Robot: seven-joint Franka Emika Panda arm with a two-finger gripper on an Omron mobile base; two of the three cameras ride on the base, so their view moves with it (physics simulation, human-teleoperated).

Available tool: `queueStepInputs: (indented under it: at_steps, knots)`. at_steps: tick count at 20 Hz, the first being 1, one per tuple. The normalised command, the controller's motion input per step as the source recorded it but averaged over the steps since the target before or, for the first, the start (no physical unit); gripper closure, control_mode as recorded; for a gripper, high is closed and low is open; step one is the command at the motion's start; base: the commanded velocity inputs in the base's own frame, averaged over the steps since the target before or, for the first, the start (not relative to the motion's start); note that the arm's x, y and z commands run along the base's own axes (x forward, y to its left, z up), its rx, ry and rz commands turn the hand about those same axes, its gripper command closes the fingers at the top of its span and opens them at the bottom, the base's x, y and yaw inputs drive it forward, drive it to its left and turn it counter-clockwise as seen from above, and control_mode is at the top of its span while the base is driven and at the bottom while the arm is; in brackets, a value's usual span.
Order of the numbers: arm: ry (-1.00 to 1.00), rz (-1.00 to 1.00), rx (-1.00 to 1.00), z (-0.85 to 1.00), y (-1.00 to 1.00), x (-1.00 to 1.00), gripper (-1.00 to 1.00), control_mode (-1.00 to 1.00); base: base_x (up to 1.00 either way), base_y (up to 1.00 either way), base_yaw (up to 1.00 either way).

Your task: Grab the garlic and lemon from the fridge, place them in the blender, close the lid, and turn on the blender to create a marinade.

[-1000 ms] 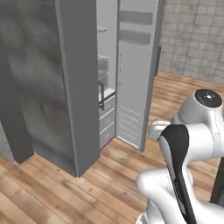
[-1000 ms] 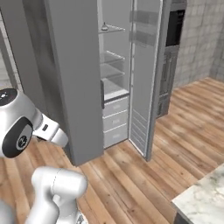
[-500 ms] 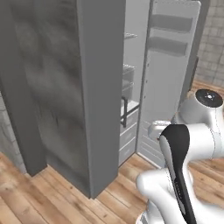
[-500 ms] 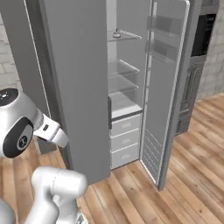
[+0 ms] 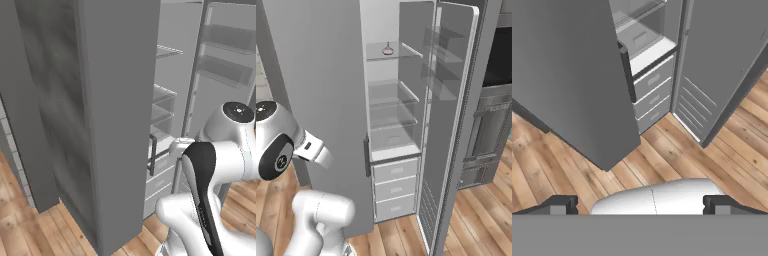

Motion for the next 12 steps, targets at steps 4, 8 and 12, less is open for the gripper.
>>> queueStepInputs:
  at_steps: [4,8,12]
  knots:
    - [0.0,0.0,0.0,0.0,0.0,0.0,-1.0,1.0,0.91,-0.6,0.37]
    - [0.0,0.0,0.0,0.0,0.0,0.0,-1.0,1.0,0.82,-0.51,0.37]
    - [0.0,0.0,0.0,0.0,0.0,0.0,-1.0,1.0,0.3,-0.32,0.33]
